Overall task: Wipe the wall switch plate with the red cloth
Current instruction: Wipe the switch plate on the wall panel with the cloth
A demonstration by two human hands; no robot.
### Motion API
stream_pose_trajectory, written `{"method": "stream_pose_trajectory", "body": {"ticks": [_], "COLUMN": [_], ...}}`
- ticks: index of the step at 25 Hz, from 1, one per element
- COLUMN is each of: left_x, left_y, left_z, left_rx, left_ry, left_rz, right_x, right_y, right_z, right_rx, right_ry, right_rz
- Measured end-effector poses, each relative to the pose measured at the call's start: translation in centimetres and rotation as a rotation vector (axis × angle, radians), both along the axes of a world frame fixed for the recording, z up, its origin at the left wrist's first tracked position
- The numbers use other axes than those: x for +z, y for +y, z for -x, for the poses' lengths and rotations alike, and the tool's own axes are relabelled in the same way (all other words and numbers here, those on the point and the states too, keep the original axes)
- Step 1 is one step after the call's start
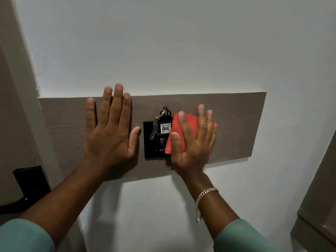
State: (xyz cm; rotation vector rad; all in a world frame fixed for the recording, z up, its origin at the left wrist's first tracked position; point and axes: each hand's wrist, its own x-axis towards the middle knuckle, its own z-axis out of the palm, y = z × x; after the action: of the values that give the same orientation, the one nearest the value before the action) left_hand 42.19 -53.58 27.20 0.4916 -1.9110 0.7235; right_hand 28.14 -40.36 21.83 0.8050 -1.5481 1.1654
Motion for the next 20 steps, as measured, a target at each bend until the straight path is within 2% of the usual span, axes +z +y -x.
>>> {"method": "stream_pose_trajectory", "body": {"ticks": [2,3,6,7,9,11,12,13,17,20], "left_x": [0.0,-0.1,-0.2,-0.1,0.0,-0.1,-0.2,-0.2,-0.1,-0.2], "left_y": [-0.1,-0.1,0.0,0.0,0.0,0.0,0.0,0.0,0.0,0.0], "left_z": [-0.1,-0.1,0.0,0.0,0.0,0.0,0.0,0.1,0.1,0.1], "left_rx": [0.013,0.021,0.02,0.013,0.008,0.006,0.01,0.016,0.012,0.002], "left_ry": [0.005,0.007,0.008,0.008,0.01,0.017,0.02,0.025,0.021,0.017], "left_rz": [0.004,0.009,0.01,0.009,0.01,0.013,0.018,0.024,0.027,0.01], "right_x": [-2.2,-2.9,-1.3,-0.1,0.0,-2.8,-4.3,-5.3,-5.1,-5.5], "right_y": [0.8,1.1,0.0,-0.4,-0.6,0.2,0.8,1.1,-0.9,-3.3], "right_z": [1.1,1.6,0.8,0.1,-0.4,0.5,1.1,1.6,-0.1,-2.7], "right_rx": [0.008,0.041,0.087,0.075,0.019,0.007,0.021,0.035,0.076,0.09], "right_ry": [0.114,0.058,-0.297,-0.327,-0.164,0.045,0.069,0.018,-0.399,-0.487], "right_rz": [-0.082,-0.036,0.261,0.289,0.165,-0.02,-0.059,-0.036,0.313,0.419]}}
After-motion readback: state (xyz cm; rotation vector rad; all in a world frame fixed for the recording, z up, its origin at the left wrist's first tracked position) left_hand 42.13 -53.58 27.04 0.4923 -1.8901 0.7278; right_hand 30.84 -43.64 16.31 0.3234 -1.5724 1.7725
